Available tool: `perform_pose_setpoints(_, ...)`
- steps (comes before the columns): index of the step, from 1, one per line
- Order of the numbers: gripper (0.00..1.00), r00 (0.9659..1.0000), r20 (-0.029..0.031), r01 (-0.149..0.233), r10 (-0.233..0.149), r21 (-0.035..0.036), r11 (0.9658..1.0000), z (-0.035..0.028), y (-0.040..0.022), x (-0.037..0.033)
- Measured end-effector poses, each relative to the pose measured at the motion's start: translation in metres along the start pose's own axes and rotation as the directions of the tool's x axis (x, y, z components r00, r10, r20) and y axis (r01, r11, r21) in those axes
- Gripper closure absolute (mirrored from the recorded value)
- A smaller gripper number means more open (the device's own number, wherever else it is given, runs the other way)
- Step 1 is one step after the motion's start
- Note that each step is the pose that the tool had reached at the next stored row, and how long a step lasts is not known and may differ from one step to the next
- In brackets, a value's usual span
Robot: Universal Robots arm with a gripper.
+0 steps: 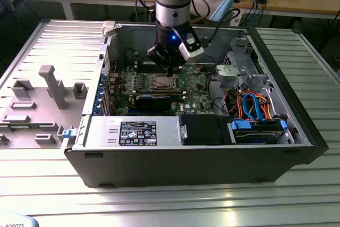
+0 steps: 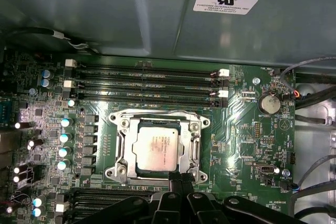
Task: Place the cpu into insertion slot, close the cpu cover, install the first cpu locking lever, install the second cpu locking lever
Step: 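Install the second cpu locking lever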
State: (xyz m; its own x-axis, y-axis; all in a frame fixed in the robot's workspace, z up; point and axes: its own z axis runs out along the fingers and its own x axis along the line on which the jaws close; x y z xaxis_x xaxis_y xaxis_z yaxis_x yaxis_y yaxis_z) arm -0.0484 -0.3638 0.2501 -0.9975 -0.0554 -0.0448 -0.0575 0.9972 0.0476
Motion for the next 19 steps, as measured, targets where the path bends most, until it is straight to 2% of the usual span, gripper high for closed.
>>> perform_pose_setpoints(2, 0.89, 1.0000, -0.0060, 0.000, 0.000, -0.0004, 1.0000, 0.0000, -0.0012, 0.0001)
perform_pose_setpoints(4, 0.89, 1.0000, -0.0090, -0.001, 0.001, -0.0012, 1.0000, -0.0002, -0.0035, 0.0002)
perform_pose_setpoints(6, 0.89, 1.0000, -0.0091, 0.000, 0.000, -0.0019, 1.0000, -0.0006, -0.0116, 0.0012)
perform_pose_setpoints(8, 0.89, 1.0000, -0.0090, -0.001, 0.001, -0.0017, 1.0000, -0.0007, -0.0153, 0.0037)
perform_pose_setpoints(10, 0.89, 1.0000, -0.0091, -0.001, 0.001, -0.0021, 1.0000, -0.0008, -0.0180, 0.0140)
perform_pose_setpoints(12, 0.89, 1.0000, -0.0090, -0.001, 0.001, -0.0021, 1.0000, -0.0008, -0.0210, 0.0186)
perform_pose_setpoints(14, 0.89, 1.0000, -0.0090, 0.000, 0.000, -0.0023, 1.0000, -0.0003, -0.0231, 0.0199)
perform_pose_setpoints(19, 0.89, 1.0000, -0.0090, -0.001, 0.001, -0.0021, 1.0000, -0.0004, -0.0238, 0.0199)
